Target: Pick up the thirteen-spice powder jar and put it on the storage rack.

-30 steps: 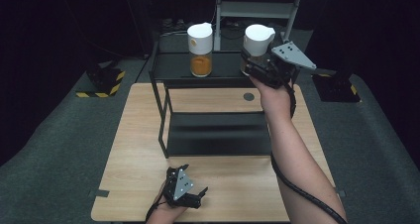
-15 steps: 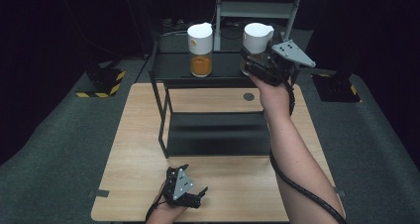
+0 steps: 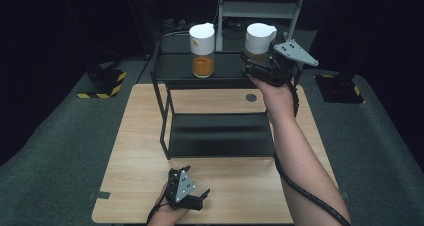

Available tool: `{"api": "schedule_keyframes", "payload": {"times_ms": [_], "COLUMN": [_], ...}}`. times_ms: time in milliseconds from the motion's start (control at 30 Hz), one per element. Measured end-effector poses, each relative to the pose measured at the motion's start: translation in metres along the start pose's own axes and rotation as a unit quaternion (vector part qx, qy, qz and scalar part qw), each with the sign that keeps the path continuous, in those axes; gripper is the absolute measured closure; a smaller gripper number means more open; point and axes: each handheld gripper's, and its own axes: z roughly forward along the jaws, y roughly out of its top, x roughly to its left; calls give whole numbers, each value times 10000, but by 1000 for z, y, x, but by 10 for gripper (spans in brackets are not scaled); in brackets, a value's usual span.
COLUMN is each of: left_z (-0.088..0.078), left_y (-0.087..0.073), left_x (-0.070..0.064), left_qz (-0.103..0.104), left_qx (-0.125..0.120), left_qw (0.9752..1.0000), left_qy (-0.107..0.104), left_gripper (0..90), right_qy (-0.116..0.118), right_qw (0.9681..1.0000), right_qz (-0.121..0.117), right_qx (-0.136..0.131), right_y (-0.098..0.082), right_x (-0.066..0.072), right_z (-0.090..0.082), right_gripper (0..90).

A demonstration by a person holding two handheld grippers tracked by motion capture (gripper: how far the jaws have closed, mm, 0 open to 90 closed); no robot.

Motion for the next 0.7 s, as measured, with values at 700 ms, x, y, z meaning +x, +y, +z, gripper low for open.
{"api": "schedule_keyframes", "payload": {"times_ms": [700], "left_z": [0], "left_y": [0], "left_x": [-1], "left_qz": [69], "left_qx": [7], "left_qw": [10000], "left_qy": [9], "left_gripper": [7], "right_qy": [252], "right_qw": [9994], "right_qz": [-150], "right_qx": [-169], "right_y": [-12], "right_x": [-2], "right_z": [-35], "right_gripper": [0]}}
